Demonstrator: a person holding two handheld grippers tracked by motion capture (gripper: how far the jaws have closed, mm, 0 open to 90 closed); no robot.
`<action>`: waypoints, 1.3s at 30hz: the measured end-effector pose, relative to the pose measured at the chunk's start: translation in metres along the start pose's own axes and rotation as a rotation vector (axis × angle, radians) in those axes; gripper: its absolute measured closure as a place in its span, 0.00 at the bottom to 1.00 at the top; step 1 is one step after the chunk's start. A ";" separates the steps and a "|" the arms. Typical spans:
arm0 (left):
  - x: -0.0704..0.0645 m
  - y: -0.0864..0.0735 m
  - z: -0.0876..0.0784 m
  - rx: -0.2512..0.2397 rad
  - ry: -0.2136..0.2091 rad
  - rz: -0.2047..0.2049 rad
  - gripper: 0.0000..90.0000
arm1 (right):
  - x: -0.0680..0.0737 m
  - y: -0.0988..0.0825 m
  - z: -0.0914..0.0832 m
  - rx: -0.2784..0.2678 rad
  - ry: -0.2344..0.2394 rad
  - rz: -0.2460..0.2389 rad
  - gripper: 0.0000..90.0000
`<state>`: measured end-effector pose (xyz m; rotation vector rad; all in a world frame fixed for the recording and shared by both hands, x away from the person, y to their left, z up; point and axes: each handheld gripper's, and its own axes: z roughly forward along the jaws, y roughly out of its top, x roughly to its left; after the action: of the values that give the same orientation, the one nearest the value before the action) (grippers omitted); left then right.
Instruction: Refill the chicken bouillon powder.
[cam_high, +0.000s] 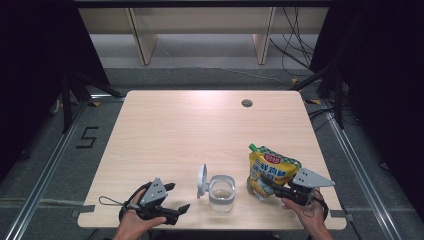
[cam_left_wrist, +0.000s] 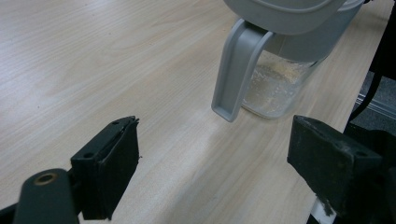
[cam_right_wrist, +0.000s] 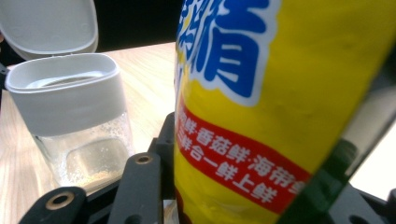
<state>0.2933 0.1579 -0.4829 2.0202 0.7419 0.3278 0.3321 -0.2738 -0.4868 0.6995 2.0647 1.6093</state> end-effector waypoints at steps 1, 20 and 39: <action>0.002 0.000 0.000 0.005 -0.003 0.023 0.18 | 0.000 0.003 -0.002 0.012 -0.011 -0.047 0.67; 0.001 -0.001 0.000 0.006 0.001 -0.015 0.18 | 0.047 0.032 -0.012 0.211 -0.061 -0.487 0.67; 0.001 -0.002 0.001 0.014 0.014 -0.009 0.18 | 0.074 0.047 -0.010 0.352 -0.168 -0.889 0.67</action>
<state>0.2938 0.1590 -0.4850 2.0293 0.7632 0.3327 0.2738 -0.2255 -0.4404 -0.0286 2.0894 0.6790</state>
